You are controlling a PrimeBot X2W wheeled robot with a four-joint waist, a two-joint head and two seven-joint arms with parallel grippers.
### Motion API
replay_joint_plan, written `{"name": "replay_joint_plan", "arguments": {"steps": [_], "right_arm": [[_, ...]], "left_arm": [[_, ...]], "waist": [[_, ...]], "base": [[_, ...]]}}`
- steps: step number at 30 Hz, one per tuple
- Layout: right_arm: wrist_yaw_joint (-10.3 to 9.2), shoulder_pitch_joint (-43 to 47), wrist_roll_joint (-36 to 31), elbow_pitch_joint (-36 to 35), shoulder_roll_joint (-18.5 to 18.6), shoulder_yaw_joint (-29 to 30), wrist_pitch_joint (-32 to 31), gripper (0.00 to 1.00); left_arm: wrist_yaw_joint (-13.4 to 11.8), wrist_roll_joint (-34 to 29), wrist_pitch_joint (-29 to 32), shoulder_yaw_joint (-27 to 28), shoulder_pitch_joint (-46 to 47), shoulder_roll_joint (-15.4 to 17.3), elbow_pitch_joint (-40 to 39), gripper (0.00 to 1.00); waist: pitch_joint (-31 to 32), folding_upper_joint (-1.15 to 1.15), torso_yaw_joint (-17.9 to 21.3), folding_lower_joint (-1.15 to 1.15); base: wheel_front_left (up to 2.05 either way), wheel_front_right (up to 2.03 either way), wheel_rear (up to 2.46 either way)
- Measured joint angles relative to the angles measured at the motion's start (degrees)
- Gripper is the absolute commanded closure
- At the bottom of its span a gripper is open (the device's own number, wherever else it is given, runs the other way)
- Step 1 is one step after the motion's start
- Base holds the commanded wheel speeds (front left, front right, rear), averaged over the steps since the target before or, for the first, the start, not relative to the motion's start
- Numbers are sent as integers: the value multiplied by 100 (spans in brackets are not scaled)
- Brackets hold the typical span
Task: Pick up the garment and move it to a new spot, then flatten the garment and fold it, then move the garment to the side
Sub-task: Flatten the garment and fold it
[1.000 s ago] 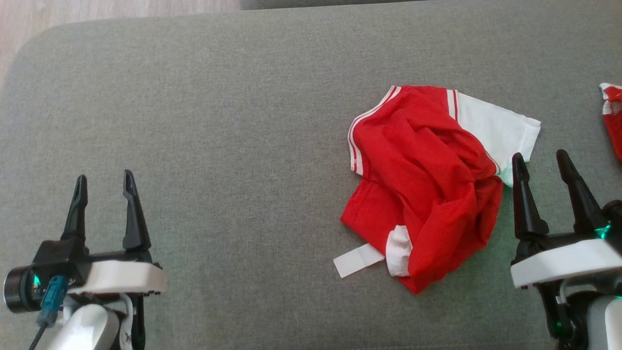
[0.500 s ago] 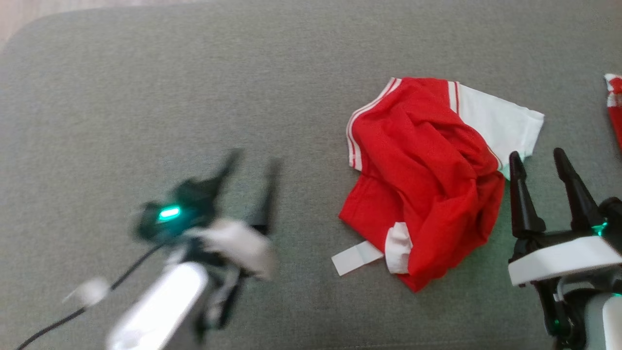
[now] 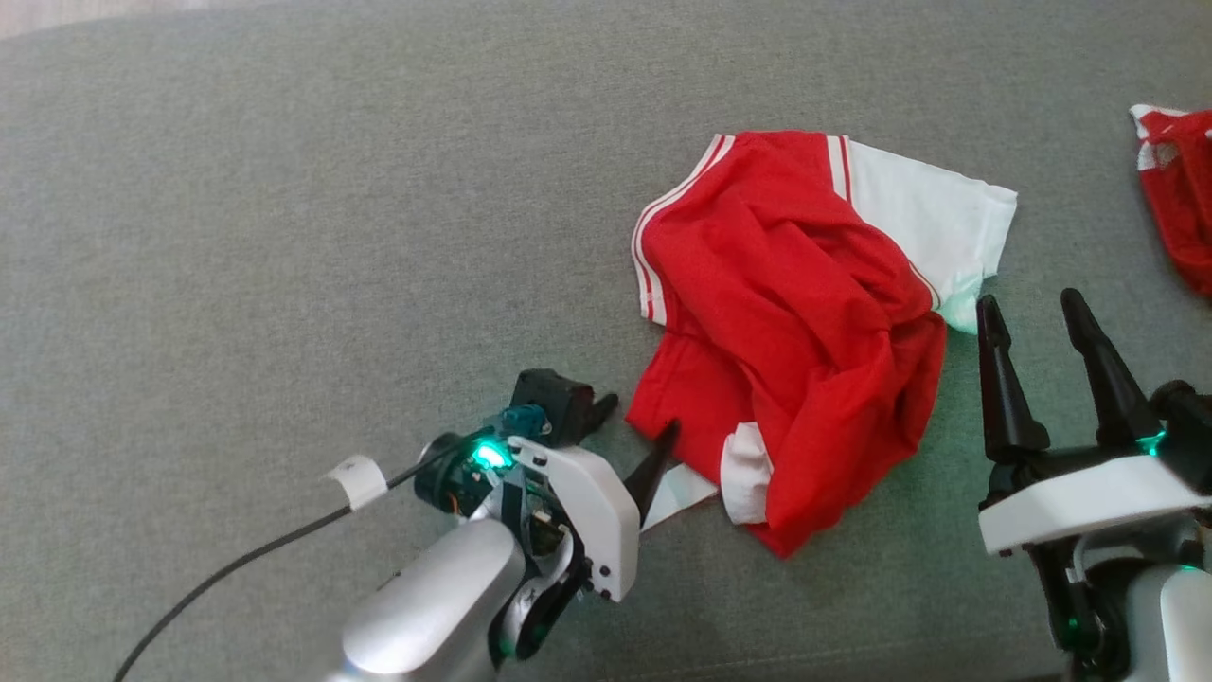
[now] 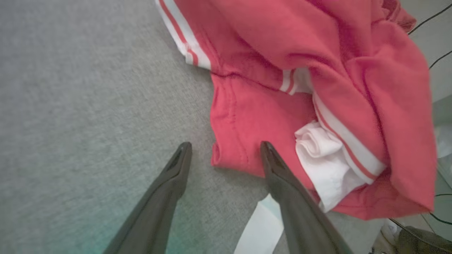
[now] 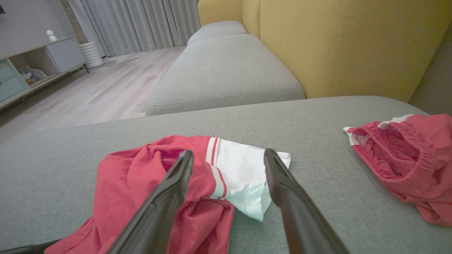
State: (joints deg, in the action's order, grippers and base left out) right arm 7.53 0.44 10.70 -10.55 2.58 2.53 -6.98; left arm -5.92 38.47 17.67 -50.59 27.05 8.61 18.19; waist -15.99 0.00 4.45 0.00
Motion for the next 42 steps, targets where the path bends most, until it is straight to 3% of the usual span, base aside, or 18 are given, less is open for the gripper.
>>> {"name": "replay_joint_plan", "arguments": {"steps": [6, 7, 8, 12, 16, 23, 24, 31, 34, 37, 38, 39, 40, 42], "right_arm": [[0, -4, 41, 71, 0, -8, 29, 0], [0, -8, 41, 91, 0, -8, 49, 0], [0, -15, 42, 107, 0, -7, 51, 0], [0, -59, 43, 171, 0, 64, 77, 0], [0, -68, 49, 213, 0, 214, 93, 0], [0, -23, 90, 220, 0, 412, 94, 0], [0, -23, 90, 220, 0, 412, 94, 0], [0, 25, 126, 221, 0, 487, 91, 0], [0, 25, 126, 220, 0, 495, 85, 0], [0, 24, 126, 216, 0, 492, 59, 0], [0, 24, 125, 212, 0, 489, 59, 0], [0, 20, 125, 204, 0, 476, 59, 0], [0, 16, 125, 203, -1, 465, 58, 0], [0, 16, 123, 190, -1, 444, 59, 0]], "left_arm": [[218, 148, 22, -12, 178, -146, 364, 0], [249, 178, 20, -12, 223, -172, 412, 54], [297, 186, -16, -15, 261, -193, 465, 100], [393, 188, -222, -13, 322, -201, 614, 100], [287, 94, -695, 126, 318, -99, 291, 100], [-442, -16, -1092, 861, 213, 620, -999, 100], [-442, -16, -1092, 861, 213, 620, -999, 100], [-1250, 138, -1234, 1751, -576, 1244, -1928, 100], [-1376, 430, -1349, 2119, -906, 1337, -1963, 100], [-1287, 709, -1493, 2287, -1112, 1323, -1731, 100], [-1222, 759, -1533, 2288, -1132, 1310, -1586, 94], [-1163, 813, -1546, 2288, -1133, 1288, -1429, 5], [-1132, 864, -1568, 2292, -1132, 1256, -1287, 0], [-1113, 861, -1737, 2295, -1131, 1195, -1057, 0]], "waist": [[-50, 0, 83, 0], [-61, 0, 95, 0], [-70, 0, 106, 0], [-40, 0, 127, 0], [82, 0, 104, 0], [268, 0, -12, 0], [268, 0, -12, 0], [243, 0, -65, 0], [207, 0, -80, 0], [177, 0, -93, 0], [171, 0, -99, 0], [168, 0, -100, 0], [168, 0, -99, 0], [173, 0, -97, 0]], "base": [[0, 0, 0], [0, 0, 0], [0, 0, 0], [0, 0, 0], [0, 0, 0], [0, 0, 0], [0, 0, 0], [0, 0, 0], [0, 0, 0], [0, 0, 0], [0, 0, 0], [0, 0, 0], [0, 0, 0], [0, 0, 0]]}}
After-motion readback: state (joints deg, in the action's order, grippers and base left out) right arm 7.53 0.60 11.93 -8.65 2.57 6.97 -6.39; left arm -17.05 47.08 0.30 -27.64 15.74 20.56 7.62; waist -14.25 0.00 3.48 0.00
